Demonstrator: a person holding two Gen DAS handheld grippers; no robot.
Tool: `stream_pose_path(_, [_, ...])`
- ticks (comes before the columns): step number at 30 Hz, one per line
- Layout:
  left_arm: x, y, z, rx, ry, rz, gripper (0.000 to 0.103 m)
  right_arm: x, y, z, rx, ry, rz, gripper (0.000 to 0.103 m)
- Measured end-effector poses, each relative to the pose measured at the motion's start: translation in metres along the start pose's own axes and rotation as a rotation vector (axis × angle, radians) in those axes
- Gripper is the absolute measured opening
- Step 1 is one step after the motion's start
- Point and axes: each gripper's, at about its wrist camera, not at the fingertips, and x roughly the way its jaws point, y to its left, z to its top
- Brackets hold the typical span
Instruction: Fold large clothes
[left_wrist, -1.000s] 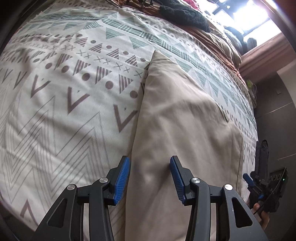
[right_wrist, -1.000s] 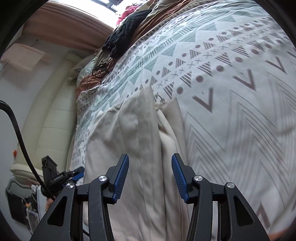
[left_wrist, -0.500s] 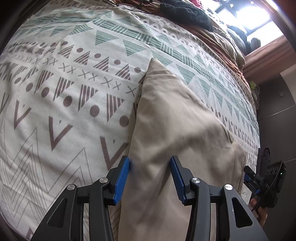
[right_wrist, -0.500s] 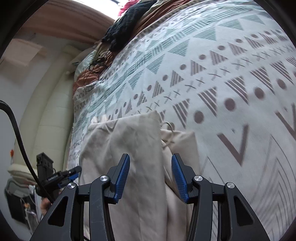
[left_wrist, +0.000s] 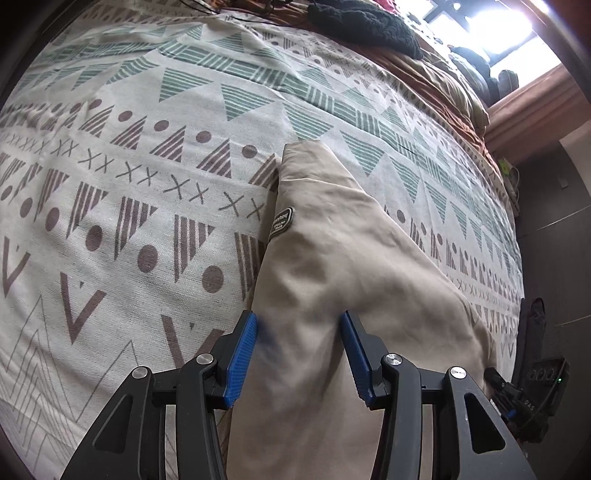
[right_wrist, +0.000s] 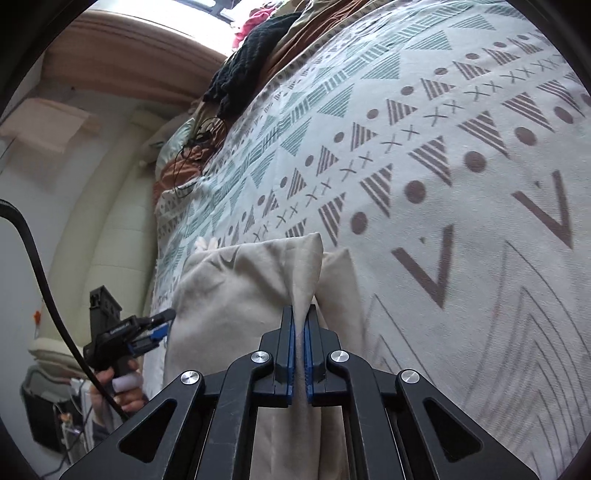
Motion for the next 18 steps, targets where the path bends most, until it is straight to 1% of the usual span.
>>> stream_pose_path(1, [0.001,0.000,0.000,-0.002,0.000,0.000,0.049,-0.001,-0.002,0.001,0.013,0.012,0.001,0.006])
stream_pose_path(2, [0.001,0.001,0.001,-0.005,0.000,-0.002,0.049,-0.003,-0.004,0.002,0.026,0.020,-0.007,0.019])
stream_pose_path(3, [0.001,0.002,0.001,-0.008,-0.001,-0.004,0.049,-0.005,-0.006,0.003,0.034,0.023,-0.023,0.029])
stream_pose_path(4, [0.000,0.004,0.001,-0.009,-0.002,-0.008,0.049,-0.008,-0.008,0.005,0.038,0.022,-0.047,0.050])
stream_pose_path(5, [0.000,0.006,0.001,-0.010,0.000,-0.010,0.049,-0.013,-0.010,0.006,0.042,0.008,-0.065,0.063])
stream_pose_path(6, [0.000,0.008,0.000,-0.015,0.004,-0.012,0.049,-0.016,-0.012,0.006,0.045,0.005,-0.061,0.066])
stream_pose_path(7, [0.000,0.010,-0.001,-0.018,0.008,-0.015,0.049,-0.017,-0.015,0.006,0.052,0.011,-0.042,0.066])
stream_pose_path(8, [-0.001,0.010,-0.002,-0.019,0.010,-0.018,0.049,-0.016,-0.019,0.006,0.069,0.034,-0.005,0.066])
stream_pose_path(10, [-0.004,0.011,-0.005,-0.018,0.012,-0.024,0.049,-0.011,-0.024,0.005,0.085,0.072,0.023,0.066])
stream_pose_path(13, [-0.008,0.010,-0.012,-0.007,0.011,-0.029,0.049,0.003,-0.025,0.002,0.082,0.137,0.062,0.066])
stream_pose_path(14, [-0.009,0.011,-0.013,-0.005,0.012,-0.030,0.049,0.010,-0.025,0.001,0.082,0.167,0.093,0.066])
stream_pose_path(18, [-0.008,0.013,-0.018,-0.013,0.015,-0.031,0.049,0.028,-0.024,0.006,0.097,0.200,0.136,0.066])
